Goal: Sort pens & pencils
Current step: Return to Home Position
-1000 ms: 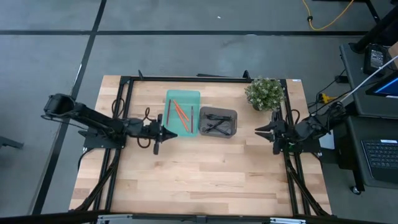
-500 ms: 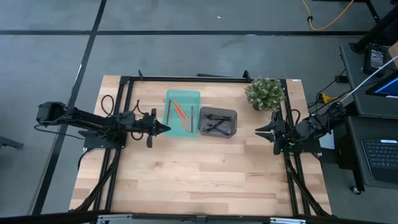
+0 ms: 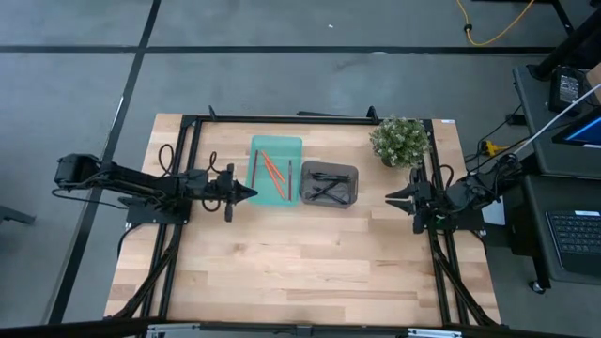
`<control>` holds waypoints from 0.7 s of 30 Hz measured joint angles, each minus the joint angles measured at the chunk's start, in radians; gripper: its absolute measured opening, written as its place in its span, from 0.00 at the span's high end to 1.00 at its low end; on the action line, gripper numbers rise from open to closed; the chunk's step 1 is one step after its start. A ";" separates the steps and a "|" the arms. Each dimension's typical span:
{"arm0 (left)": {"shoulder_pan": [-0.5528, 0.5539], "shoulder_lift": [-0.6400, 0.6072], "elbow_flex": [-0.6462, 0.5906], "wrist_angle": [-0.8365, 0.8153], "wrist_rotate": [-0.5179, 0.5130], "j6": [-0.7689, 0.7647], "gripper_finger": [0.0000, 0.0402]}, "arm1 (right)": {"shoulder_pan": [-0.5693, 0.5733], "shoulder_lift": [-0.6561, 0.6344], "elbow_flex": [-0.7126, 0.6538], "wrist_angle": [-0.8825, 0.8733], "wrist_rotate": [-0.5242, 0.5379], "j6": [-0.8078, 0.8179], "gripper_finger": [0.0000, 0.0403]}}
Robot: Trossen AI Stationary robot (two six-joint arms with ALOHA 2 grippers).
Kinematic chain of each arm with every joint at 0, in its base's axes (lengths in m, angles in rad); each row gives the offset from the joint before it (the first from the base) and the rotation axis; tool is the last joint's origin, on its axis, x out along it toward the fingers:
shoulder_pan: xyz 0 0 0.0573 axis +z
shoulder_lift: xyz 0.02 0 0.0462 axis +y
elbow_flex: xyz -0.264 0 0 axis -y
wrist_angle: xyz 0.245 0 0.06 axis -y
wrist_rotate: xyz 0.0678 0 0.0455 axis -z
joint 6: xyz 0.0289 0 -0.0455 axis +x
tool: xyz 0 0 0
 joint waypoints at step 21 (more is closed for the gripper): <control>-0.001 -0.038 0.000 -0.008 -0.003 -0.010 1.00 | 0.000 0.000 0.000 -0.004 -0.006 0.057 0.83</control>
